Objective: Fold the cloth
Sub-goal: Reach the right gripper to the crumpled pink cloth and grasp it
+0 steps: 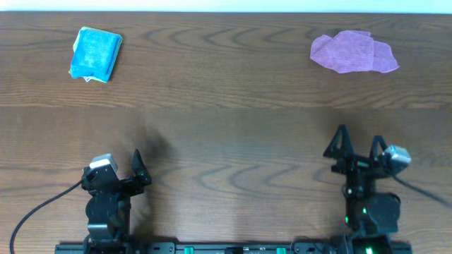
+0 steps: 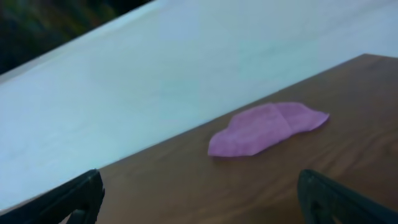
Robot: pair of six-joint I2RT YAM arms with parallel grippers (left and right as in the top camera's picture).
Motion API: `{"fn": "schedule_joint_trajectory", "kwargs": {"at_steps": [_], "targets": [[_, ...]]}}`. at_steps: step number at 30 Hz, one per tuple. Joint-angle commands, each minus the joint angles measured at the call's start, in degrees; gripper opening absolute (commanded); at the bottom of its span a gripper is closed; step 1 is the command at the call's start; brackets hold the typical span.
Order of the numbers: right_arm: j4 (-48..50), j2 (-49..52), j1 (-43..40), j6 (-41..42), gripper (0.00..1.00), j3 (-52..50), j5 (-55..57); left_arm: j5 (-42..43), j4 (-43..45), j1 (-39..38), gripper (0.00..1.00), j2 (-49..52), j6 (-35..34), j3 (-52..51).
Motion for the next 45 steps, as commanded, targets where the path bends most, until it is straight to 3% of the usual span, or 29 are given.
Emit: {"fn": "schedule_joint_trajectory", "kwargs": {"at_steps": [1, 4, 11, 17, 20, 25, 27, 30, 35, 38, 45], "targets": [[9.07, 12.00, -1.09, 1.42, 0.99, 0.50, 0.15, -0.79, -0.42, 0.11, 0.95, -0.26, 0.22, -1.22], [17.79, 26.62, -1.09, 1.42, 0.99, 4.28, -1.46, -0.79, -0.42, 0.11, 0.95, -0.26, 0.20, -1.22], [18.51, 46.75, -1.07, 1.42, 0.99, 15.08, -7.63, -0.79, -0.42, 0.11, 0.95, -0.26, 0.20, -1.22], [15.21, 49.77, -0.15, 1.49, 0.99, 15.28, -27.91, -0.79, -0.42, 0.11, 0.95, -0.26, 0.20, -1.22], [17.59, 49.92, -0.22, 3.93, 0.99, 15.30, -27.41, -0.79, -0.42, 0.11, 0.95, -0.26, 0.20, -1.22], [30.42, 49.92, -0.85, 7.08, 0.99, 15.30, -27.02, -0.79, -0.42, 0.11, 0.95, -0.26, 0.20, -1.22], [31.56, 50.21, -1.11, 6.99, 0.99, 15.61, -20.39, -0.79, -0.42, 0.11, 0.95, -0.26, 0.20, -1.22], [23.23, 52.65, -3.04, 5.09, 0.99, 20.00, -10.73, -0.79, -0.42, 0.11, 0.95, -0.26, 0.22, -1.22], [1.25, 62.75, -9.68, -4.46, 0.99, 38.21, -14.95, -0.79, -0.42, 0.11, 0.95, -0.26, 0.20, -1.22], [-7.02, 68.70, -11.45, -8.13, 0.99, 47.58, -14.86, -0.79, -0.42, 0.11, 0.95, -0.26, 0.20, -1.22], [-8.44, 81.29, -13.46, -9.77, 0.99, 58.99, -13.27, -0.79, -0.42, 0.11, 0.95, -0.26, 0.20, -1.22]]}}
